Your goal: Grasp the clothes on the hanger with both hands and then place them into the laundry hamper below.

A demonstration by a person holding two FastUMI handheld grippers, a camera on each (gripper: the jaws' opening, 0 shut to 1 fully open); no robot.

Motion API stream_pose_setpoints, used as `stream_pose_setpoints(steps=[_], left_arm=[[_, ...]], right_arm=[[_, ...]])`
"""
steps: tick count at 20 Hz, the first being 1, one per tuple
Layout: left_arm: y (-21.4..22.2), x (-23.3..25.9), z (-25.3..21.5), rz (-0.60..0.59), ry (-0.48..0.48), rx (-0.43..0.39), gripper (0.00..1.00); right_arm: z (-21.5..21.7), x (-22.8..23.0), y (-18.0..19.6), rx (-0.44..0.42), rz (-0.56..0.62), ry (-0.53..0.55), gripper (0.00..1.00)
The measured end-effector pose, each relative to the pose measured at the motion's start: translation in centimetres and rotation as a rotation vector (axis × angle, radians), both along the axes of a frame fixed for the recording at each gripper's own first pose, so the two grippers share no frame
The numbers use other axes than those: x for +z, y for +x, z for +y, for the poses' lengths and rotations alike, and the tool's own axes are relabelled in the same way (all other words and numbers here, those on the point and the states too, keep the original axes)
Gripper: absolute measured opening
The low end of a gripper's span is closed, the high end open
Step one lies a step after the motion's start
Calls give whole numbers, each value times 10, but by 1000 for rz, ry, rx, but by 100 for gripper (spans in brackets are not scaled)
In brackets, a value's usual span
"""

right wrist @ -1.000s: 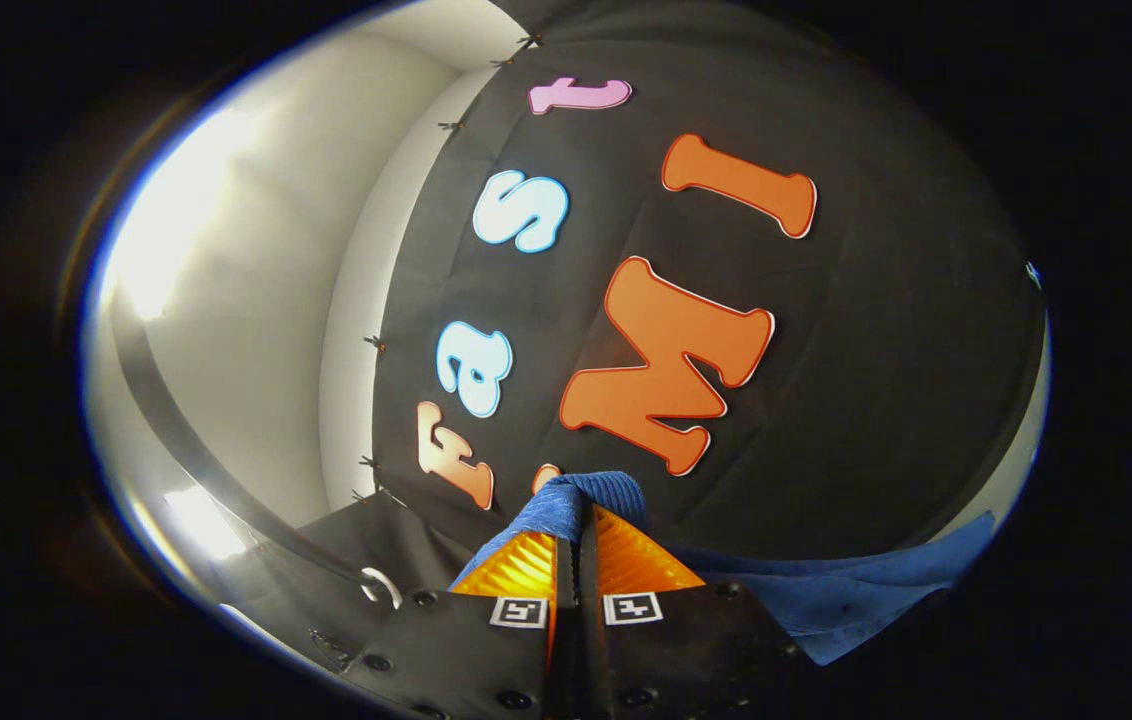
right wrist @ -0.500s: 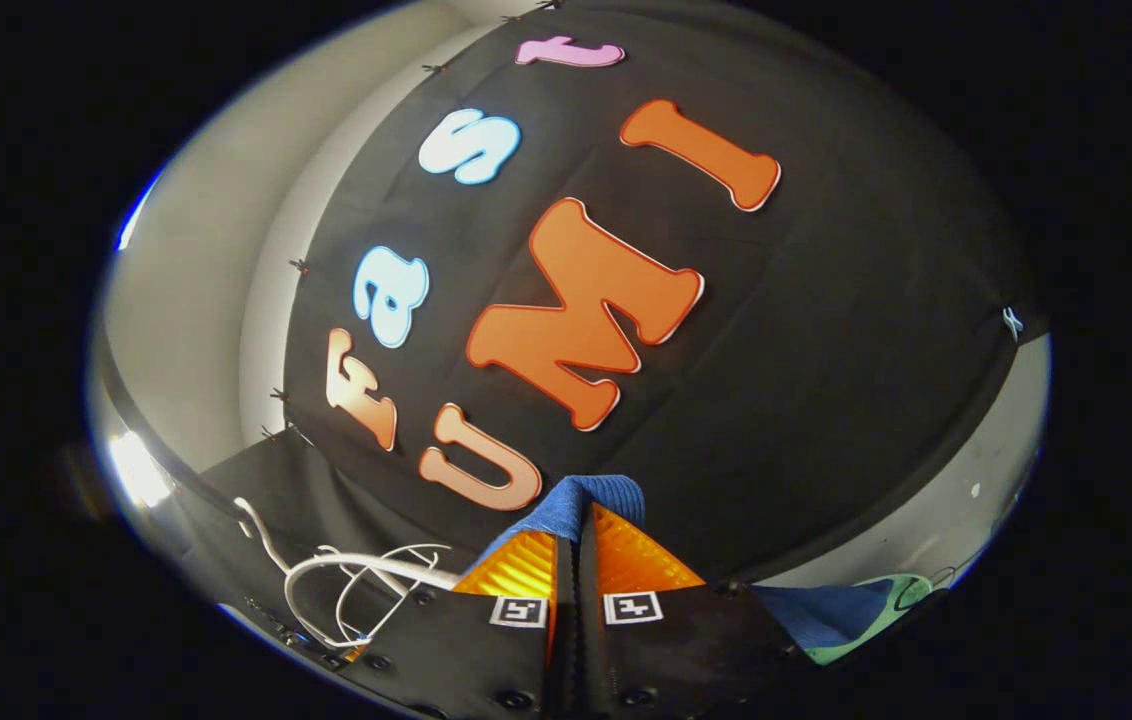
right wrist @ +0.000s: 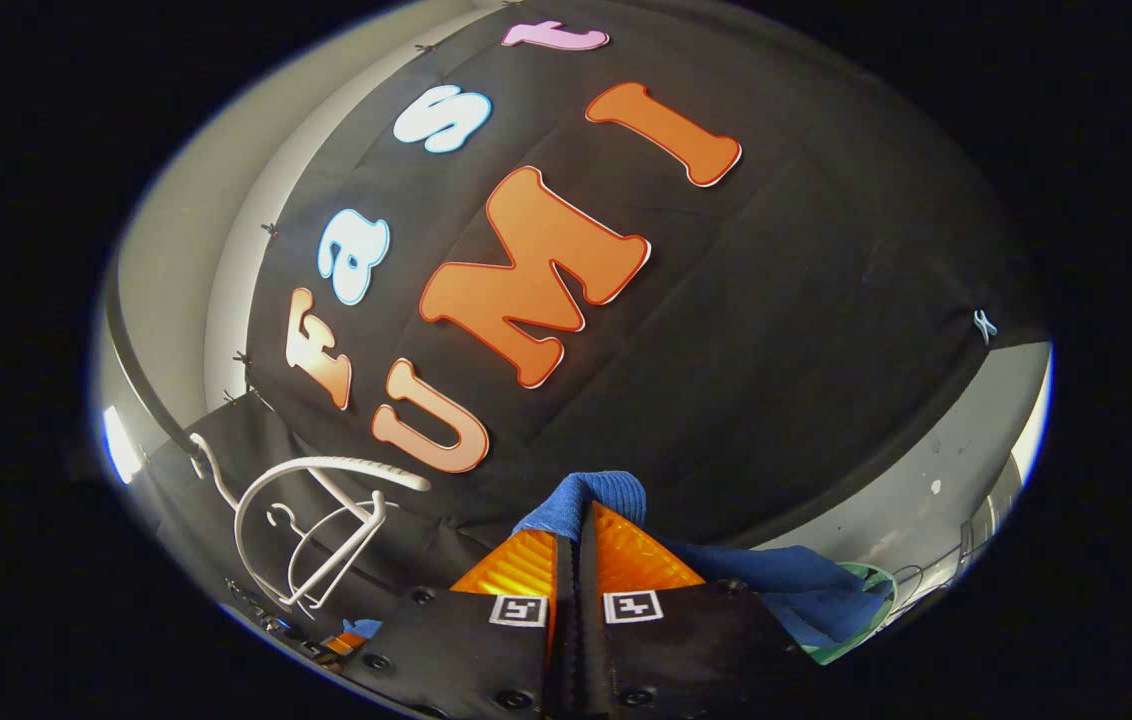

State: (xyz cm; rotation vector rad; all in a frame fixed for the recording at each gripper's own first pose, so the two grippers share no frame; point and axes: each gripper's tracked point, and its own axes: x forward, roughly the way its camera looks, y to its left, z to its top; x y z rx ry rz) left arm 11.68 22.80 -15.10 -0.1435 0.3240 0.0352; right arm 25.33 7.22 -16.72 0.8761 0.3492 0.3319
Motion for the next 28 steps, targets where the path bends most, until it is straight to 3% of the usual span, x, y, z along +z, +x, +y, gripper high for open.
stream_pose_setpoints(steps=[12,28], left_arm=[[-25,-47,-59,117,-19,-94,0],[-61,-137,-180,293,-49,-175,0]], right_arm=[[14,-37,-54,51,61,-60,7],[58,-89,-120,138,121,-297,7]])
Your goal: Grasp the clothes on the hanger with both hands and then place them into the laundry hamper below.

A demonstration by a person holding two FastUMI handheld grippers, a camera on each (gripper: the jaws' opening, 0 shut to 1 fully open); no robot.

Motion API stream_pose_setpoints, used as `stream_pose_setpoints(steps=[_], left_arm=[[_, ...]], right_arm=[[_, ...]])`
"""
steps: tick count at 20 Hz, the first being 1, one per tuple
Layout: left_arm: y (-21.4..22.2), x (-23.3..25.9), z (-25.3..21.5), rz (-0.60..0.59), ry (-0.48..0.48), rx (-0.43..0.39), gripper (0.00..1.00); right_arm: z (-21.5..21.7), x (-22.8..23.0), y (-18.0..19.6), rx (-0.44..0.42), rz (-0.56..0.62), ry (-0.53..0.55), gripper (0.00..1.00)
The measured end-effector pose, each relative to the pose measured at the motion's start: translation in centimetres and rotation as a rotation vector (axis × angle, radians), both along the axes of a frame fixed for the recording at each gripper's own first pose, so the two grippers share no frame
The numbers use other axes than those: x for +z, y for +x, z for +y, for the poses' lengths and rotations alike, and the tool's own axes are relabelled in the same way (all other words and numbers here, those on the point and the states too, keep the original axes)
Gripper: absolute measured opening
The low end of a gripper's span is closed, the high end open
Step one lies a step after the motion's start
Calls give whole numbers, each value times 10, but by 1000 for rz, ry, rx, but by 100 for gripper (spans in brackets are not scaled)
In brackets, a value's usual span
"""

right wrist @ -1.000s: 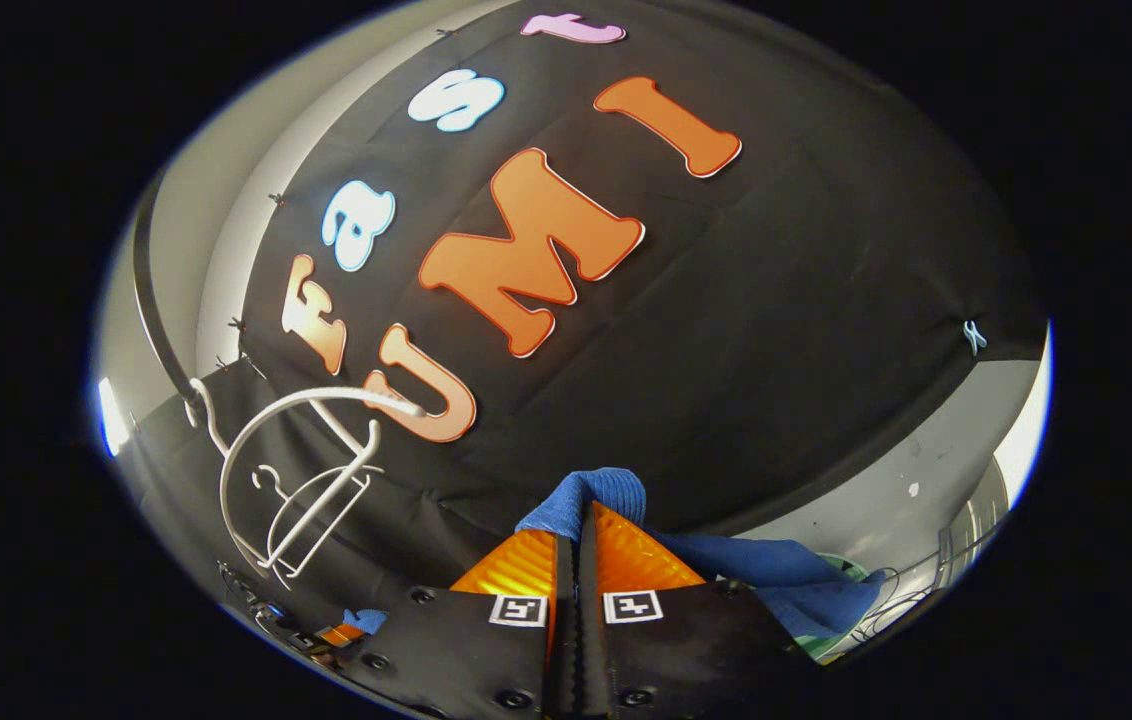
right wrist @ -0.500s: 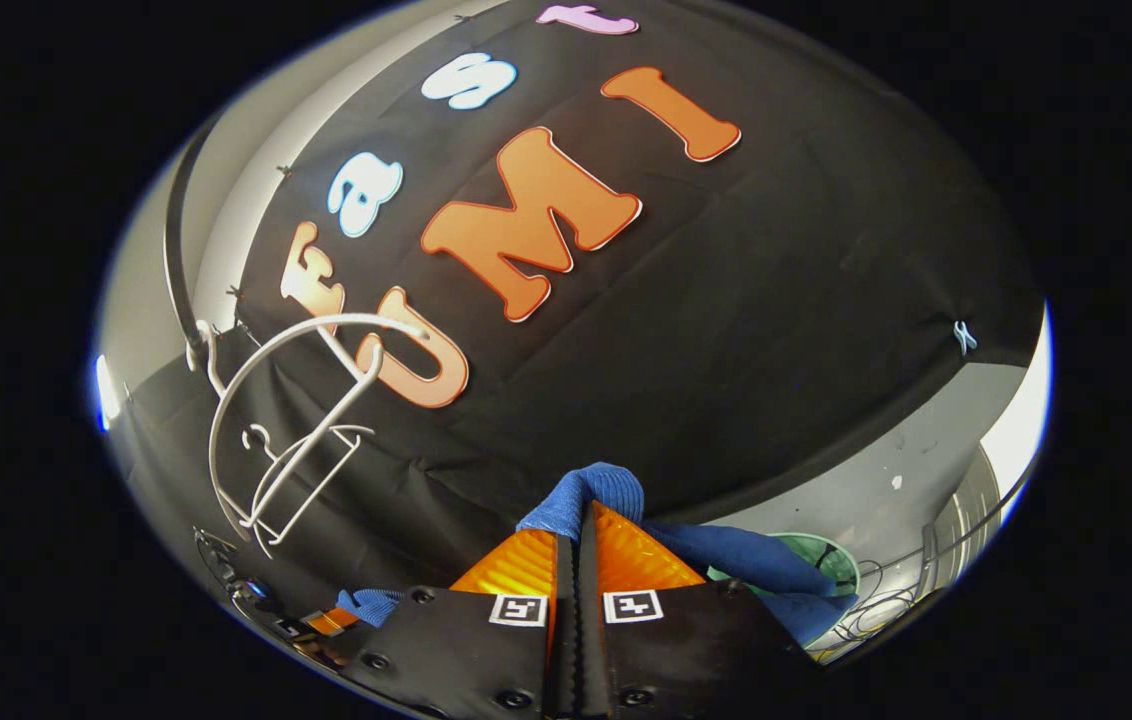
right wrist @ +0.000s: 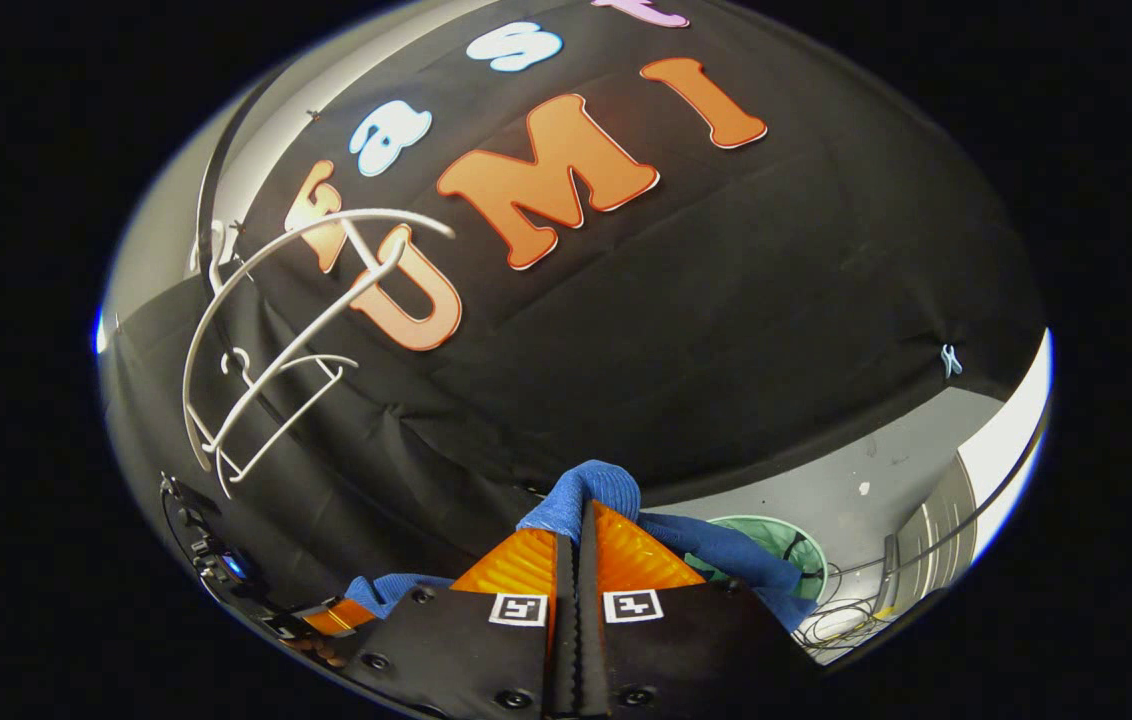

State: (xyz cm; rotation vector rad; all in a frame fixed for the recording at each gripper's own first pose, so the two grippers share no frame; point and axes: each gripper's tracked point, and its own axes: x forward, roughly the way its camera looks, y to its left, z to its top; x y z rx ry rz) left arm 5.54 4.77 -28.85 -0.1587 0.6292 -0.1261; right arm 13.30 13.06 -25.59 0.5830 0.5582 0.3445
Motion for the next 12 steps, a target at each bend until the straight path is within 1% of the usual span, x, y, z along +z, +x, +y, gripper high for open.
stream_pose_setpoints(steps=[6,8,12], left_arm=[[3,-38,-26,75,39,-21,0],[1,-56,-32,123,55,-27,0],[0,-87,-39,200,67,-28,0]], right_arm=[[10,-36,-11,37,44,-116,7],[10,-55,-12,50,66,-162,7],[9,-86,-13,60,127,-195,7]])
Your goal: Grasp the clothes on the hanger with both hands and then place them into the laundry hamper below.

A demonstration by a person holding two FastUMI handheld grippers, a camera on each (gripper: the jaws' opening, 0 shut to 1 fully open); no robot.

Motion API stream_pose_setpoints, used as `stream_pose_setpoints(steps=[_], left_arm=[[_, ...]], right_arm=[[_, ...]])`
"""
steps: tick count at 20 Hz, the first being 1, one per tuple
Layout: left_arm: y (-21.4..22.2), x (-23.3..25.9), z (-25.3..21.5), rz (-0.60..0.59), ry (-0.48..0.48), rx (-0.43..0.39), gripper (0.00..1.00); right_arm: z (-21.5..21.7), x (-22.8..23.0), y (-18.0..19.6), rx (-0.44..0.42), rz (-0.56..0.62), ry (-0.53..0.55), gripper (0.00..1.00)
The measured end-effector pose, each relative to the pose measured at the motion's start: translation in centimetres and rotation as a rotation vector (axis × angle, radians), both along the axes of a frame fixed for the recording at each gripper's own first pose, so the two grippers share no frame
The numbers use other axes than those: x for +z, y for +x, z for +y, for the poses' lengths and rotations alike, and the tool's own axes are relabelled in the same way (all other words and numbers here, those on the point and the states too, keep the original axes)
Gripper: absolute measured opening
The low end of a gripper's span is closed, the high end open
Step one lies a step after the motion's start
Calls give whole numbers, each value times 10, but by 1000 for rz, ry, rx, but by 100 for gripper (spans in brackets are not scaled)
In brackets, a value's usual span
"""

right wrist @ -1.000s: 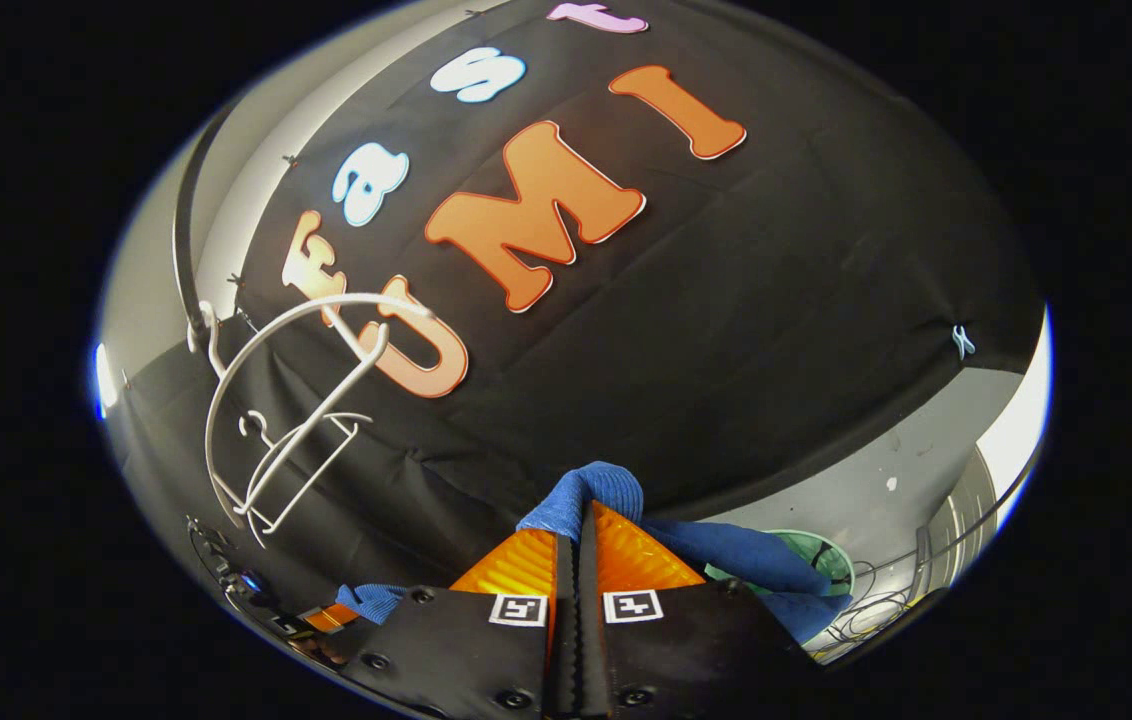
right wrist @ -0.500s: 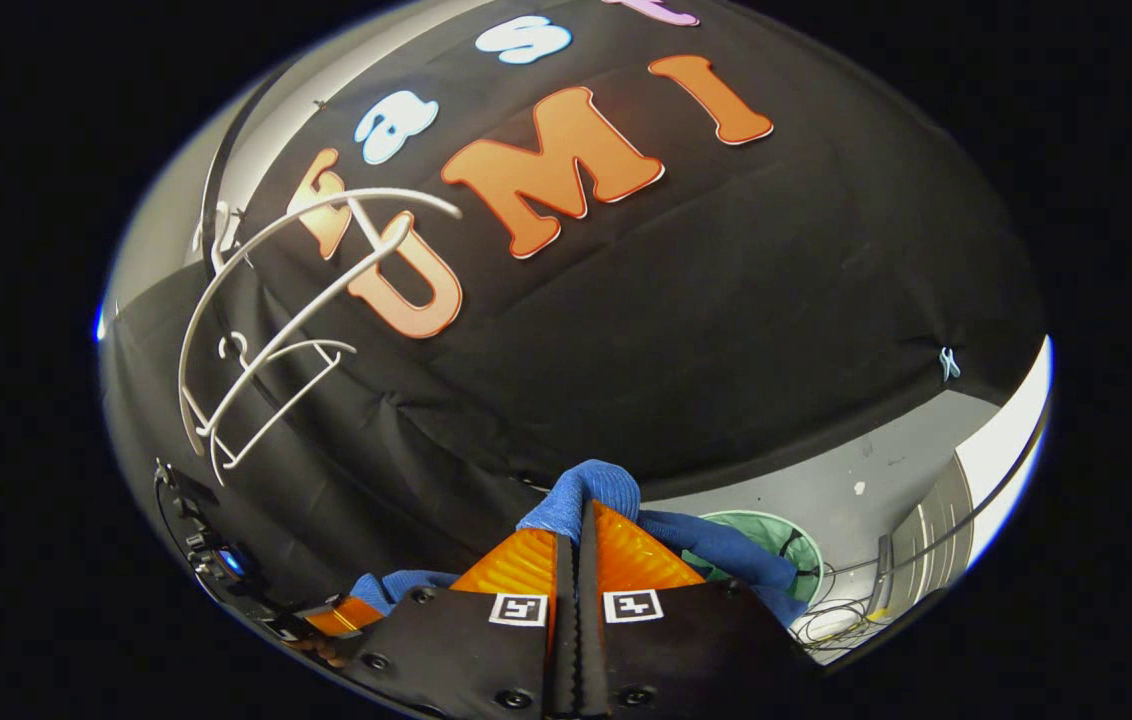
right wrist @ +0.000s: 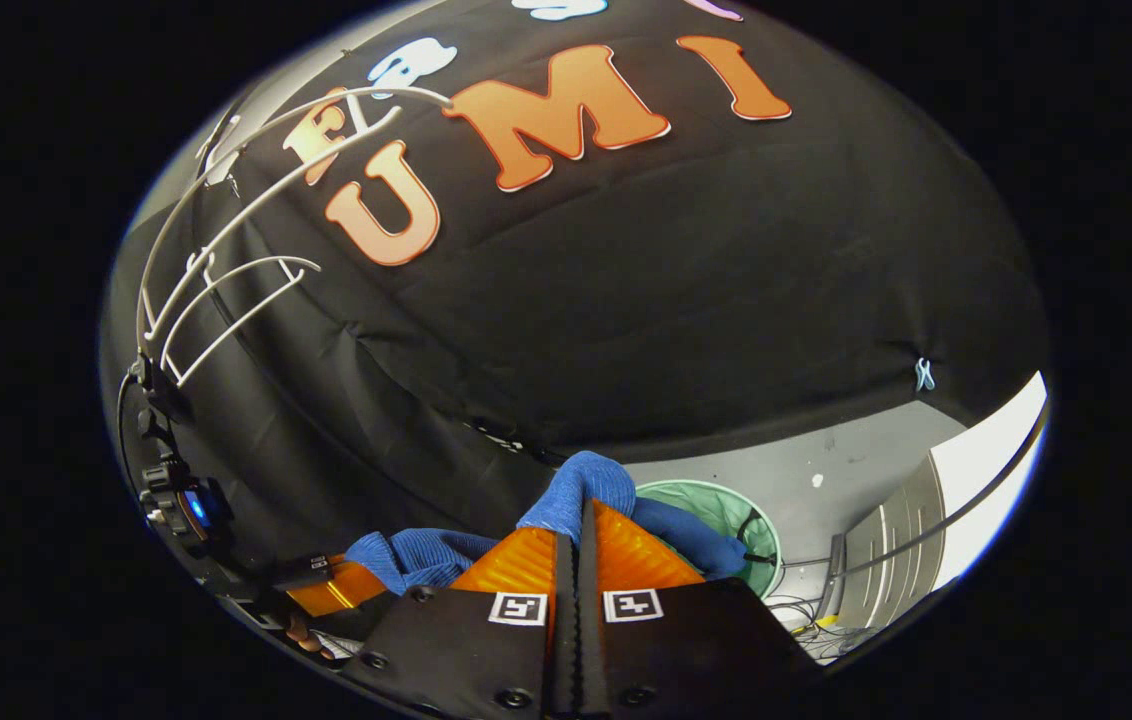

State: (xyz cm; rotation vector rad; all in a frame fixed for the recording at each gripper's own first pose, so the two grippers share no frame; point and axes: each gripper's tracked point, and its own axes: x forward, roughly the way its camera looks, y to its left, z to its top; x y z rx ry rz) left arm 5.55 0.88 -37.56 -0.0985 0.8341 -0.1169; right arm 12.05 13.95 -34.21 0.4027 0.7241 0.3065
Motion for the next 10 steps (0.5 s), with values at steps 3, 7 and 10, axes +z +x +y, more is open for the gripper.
stream_pose_setpoints(steps=[3,7,10], left_arm=[[-1,-23,-10,45,16,-19,0],[0,-60,-15,125,33,-23,0],[-1,-85,-19,189,48,-13,1]], right_arm=[[1,-24,4,11,45,-20,7],[2,-60,5,20,134,-54,7],[0,-94,2,30,187,-96,8]])
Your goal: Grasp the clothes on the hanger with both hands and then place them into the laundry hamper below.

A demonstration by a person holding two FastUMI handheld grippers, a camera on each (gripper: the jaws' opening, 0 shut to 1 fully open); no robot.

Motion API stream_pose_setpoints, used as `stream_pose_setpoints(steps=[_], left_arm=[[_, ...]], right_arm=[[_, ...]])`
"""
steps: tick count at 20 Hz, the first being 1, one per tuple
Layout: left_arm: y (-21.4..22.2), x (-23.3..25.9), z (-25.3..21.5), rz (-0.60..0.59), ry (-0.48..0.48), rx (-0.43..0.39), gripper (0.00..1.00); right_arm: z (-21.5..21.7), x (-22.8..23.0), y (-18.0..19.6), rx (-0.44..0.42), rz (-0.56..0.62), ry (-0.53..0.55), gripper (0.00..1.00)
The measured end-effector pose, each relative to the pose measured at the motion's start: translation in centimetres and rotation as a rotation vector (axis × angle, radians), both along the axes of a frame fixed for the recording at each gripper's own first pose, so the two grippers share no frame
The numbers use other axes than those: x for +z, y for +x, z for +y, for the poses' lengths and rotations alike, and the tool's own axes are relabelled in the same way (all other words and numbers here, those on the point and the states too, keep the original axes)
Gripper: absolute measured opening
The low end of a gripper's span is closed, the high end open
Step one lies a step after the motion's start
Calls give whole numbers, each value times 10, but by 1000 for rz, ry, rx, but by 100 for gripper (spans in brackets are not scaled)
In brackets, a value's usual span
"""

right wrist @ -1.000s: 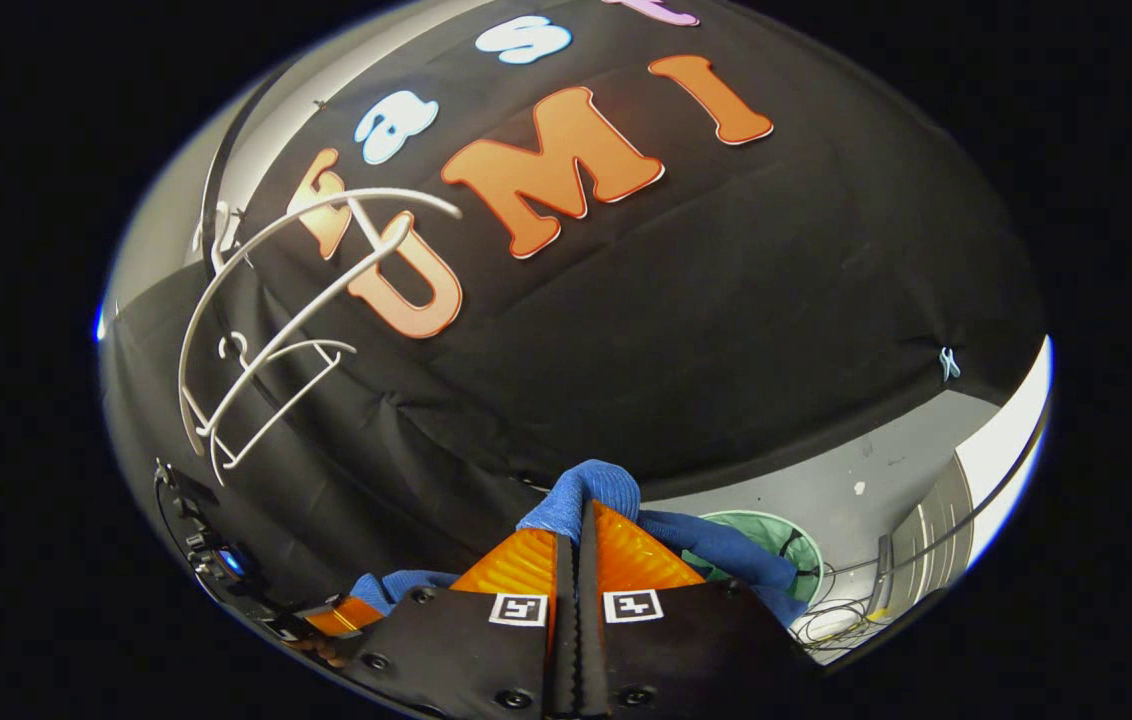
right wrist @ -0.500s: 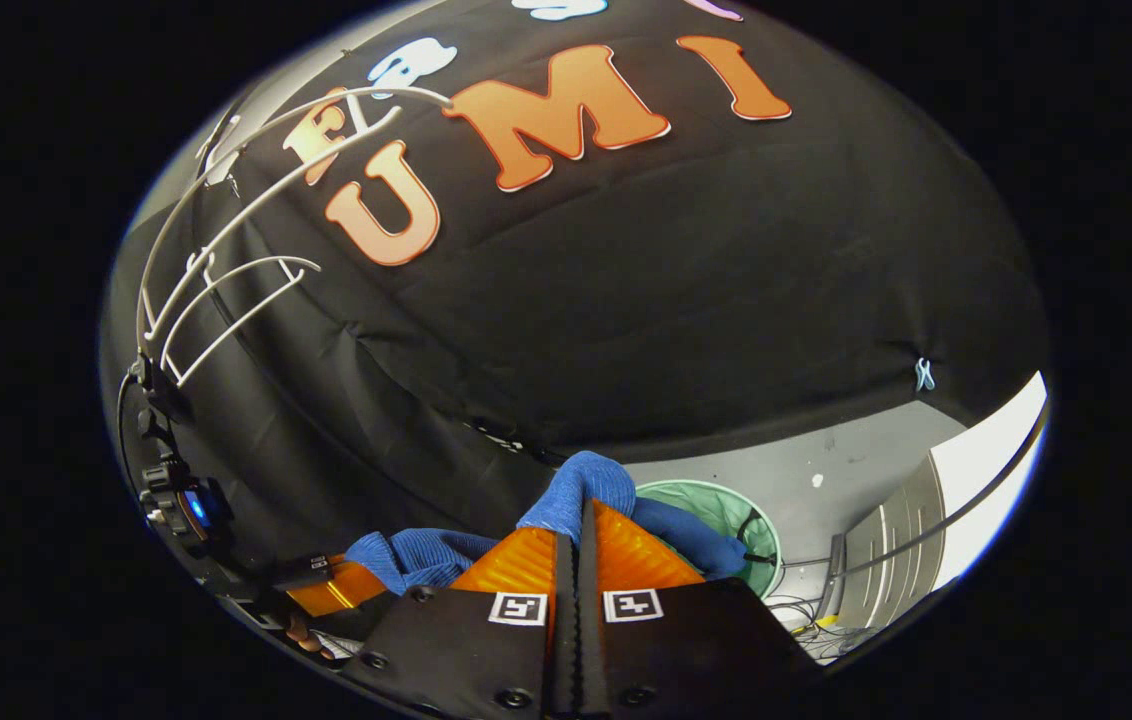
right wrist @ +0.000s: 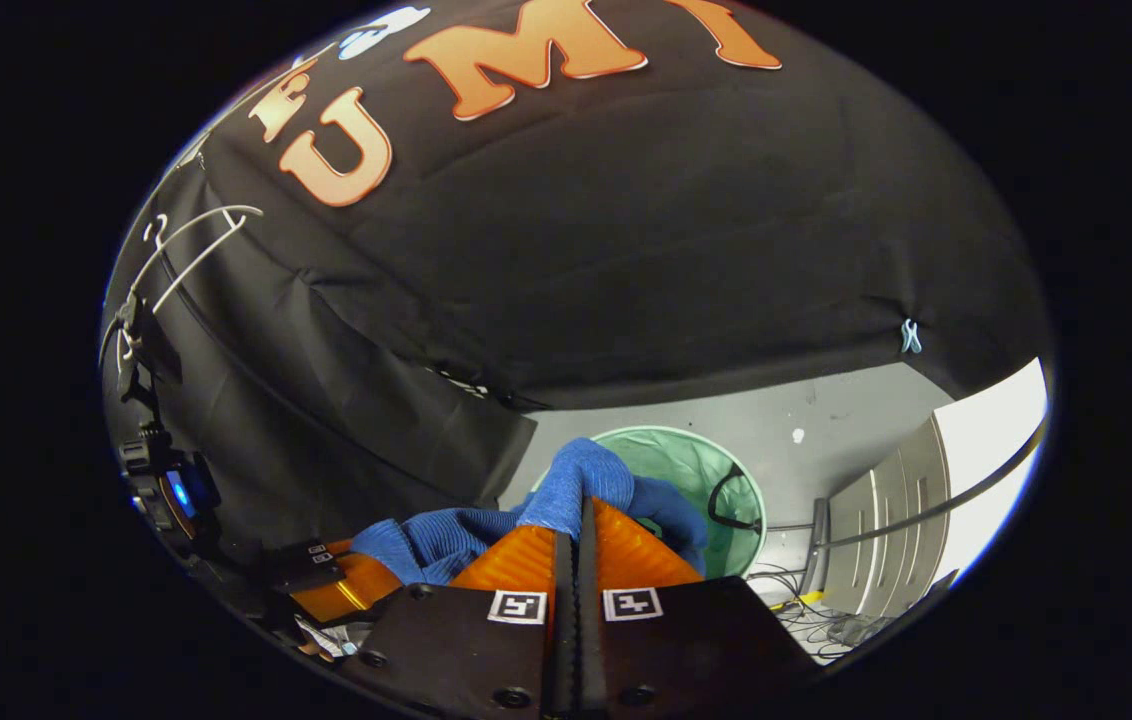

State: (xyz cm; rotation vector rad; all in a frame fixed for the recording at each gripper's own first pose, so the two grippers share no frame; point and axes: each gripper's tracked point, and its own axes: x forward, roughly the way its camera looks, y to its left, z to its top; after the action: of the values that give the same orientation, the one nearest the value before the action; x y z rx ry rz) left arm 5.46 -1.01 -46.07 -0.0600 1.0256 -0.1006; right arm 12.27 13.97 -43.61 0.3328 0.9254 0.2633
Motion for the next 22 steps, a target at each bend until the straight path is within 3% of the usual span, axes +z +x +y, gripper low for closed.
stream_pose_setpoints(steps=[9,14,19,20,21,22], left_arm=[[-17,-58,10,151,64,5,1],[-23,-57,11,225,101,13,0],[-32,-61,16,238,97,32,11],[-35,-63,15,243,100,35,12],[-35,-63,15,243,97,40,14],[-38,-63,15,244,96,48,22]], right_arm=[[-1,-70,-2,51,123,-107,8],[0,-92,-14,81,172,-161,8],[-8,-95,-19,55,181,-191,8],[-8,-88,-19,49,172,-187,2],[-8,-84,-16,45,160,-183,23],[-9,-80,-17,39,151,-181,24]])
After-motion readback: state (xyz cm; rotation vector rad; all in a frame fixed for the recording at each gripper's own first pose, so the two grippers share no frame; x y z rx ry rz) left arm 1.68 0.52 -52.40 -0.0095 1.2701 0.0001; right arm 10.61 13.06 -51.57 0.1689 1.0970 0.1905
